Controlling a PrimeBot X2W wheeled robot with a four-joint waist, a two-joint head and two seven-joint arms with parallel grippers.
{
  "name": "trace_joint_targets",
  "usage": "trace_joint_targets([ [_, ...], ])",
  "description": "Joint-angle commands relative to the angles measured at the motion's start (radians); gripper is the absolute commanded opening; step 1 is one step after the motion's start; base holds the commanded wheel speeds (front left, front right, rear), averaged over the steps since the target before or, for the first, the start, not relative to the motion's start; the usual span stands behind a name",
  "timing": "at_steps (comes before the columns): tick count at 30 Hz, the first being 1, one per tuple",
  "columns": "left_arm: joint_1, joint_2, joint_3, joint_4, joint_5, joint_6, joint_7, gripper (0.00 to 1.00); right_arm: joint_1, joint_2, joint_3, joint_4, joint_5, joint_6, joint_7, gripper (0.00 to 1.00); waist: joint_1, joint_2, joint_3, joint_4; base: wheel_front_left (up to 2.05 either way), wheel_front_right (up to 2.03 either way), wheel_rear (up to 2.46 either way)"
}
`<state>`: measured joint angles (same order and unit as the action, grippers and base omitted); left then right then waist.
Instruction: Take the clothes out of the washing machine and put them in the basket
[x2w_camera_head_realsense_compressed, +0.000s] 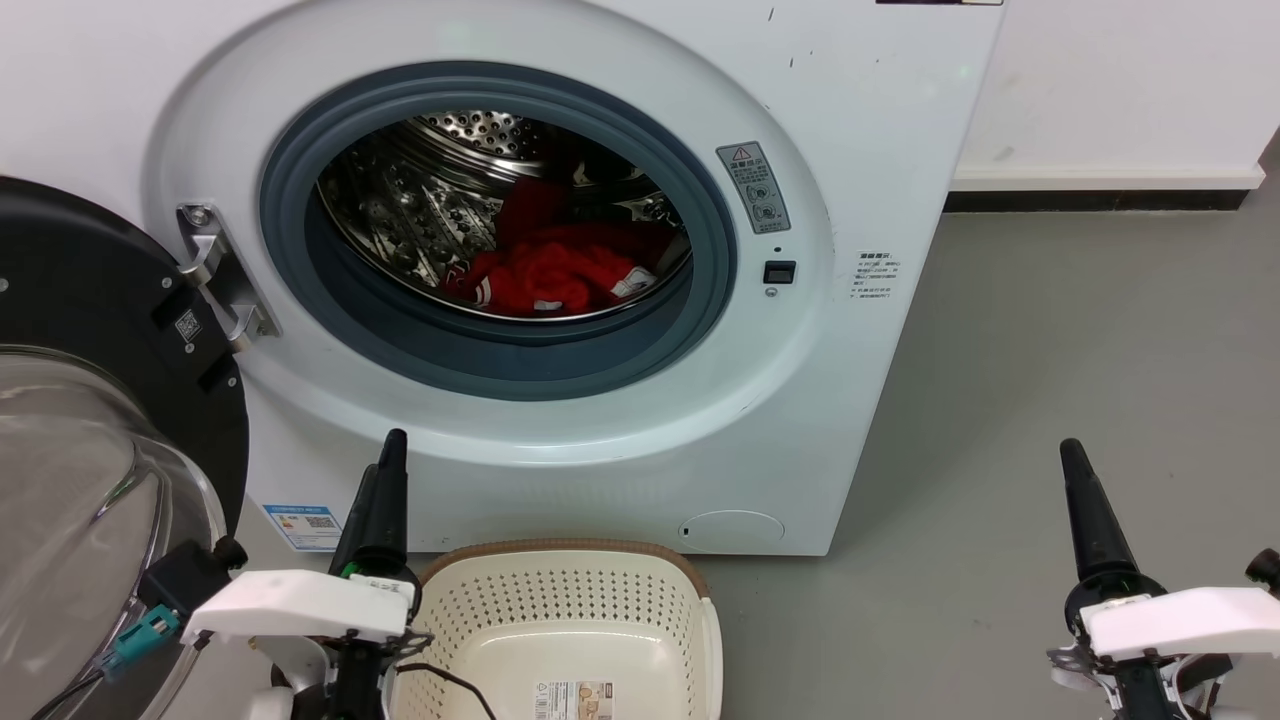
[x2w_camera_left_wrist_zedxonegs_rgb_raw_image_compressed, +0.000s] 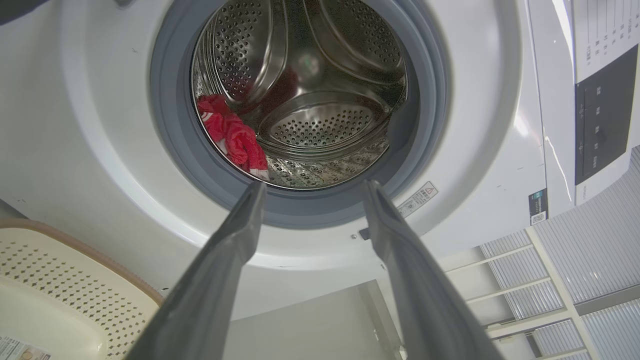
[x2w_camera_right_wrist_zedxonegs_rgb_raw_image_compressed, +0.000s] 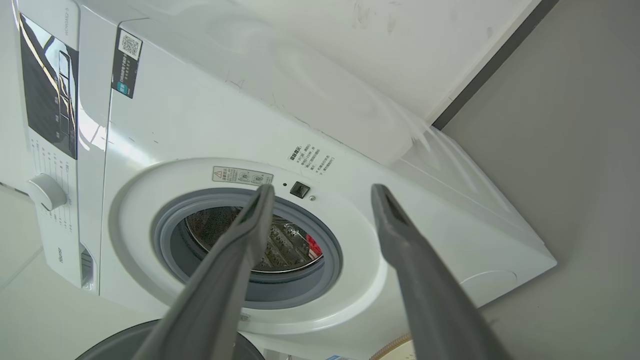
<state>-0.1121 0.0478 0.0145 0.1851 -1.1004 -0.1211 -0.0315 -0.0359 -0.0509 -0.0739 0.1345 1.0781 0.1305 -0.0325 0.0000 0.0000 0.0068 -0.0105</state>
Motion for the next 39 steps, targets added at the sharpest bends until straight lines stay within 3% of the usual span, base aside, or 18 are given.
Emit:
trace_joint_targets([
  [1, -0.031, 0.003, -0.006, -0.019, 0.038, 0.002, -0.011, 1.0, -0.005, -0.001, 0.004, -0.024, -0.044, 0.0, -0.01, 1.0, 0.0, 0.0, 0.0, 0.0, 0.0, 0.0, 0.0],
  [16, -0.031, 0.003, -0.063, -0.014, 0.312, 0.037, -0.063, 1.0, 0.015, 0.0, 0.011, -0.043, -0.351, 0.0, -0.061, 1.0, 0.0, 0.0, -0.001, 0.002, 0.0, 0.0, 0.0],
  [39, -0.04, 0.003, -0.111, 0.015, 0.602, 0.064, -0.127, 1.0, 0.035, 0.0, 0.022, -0.027, -0.659, 0.0, -0.127, 1.0, 0.0, 0.0, 0.0, 0.015, 0.0, 0.0, 0.0],
])
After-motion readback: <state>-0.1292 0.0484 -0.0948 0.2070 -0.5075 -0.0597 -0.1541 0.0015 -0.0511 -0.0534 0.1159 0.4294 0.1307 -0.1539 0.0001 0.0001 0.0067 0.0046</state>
